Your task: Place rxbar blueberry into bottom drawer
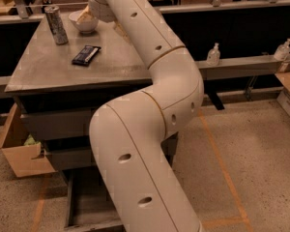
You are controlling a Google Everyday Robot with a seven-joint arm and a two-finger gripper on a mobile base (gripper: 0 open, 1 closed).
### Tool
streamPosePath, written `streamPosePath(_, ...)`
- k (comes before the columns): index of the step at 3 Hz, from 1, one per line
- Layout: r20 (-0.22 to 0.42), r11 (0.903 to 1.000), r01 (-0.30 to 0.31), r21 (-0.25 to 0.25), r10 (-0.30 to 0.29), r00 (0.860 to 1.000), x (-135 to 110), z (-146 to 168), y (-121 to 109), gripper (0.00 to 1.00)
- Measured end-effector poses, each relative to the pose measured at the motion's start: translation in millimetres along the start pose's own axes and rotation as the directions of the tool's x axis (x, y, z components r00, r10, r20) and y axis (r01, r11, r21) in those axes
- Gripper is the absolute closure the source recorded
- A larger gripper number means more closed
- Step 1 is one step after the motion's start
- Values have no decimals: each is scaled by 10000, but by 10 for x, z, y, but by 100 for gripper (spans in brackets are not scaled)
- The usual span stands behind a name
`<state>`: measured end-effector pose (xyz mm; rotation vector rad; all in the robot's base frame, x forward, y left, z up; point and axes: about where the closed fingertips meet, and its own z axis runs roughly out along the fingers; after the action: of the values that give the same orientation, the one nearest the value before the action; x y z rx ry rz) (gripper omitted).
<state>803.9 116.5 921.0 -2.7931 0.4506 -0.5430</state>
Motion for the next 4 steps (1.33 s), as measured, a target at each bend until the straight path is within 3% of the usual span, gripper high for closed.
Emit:
streamPosePath(1, 451, 9961, 873, 133, -878, 9951, -241, 17, -258, 0)
streamPosePath(2, 779, 9944, 997, 344, -1021, 9917, -381, 93, -413, 0)
streamPosePath(3, 728, 9995, 304, 72, -308, 9969, -323, 305, -341, 0)
streamPosePath(4, 710, 9988, 168, -469, -134, 9974, -359, 493, -310, 0)
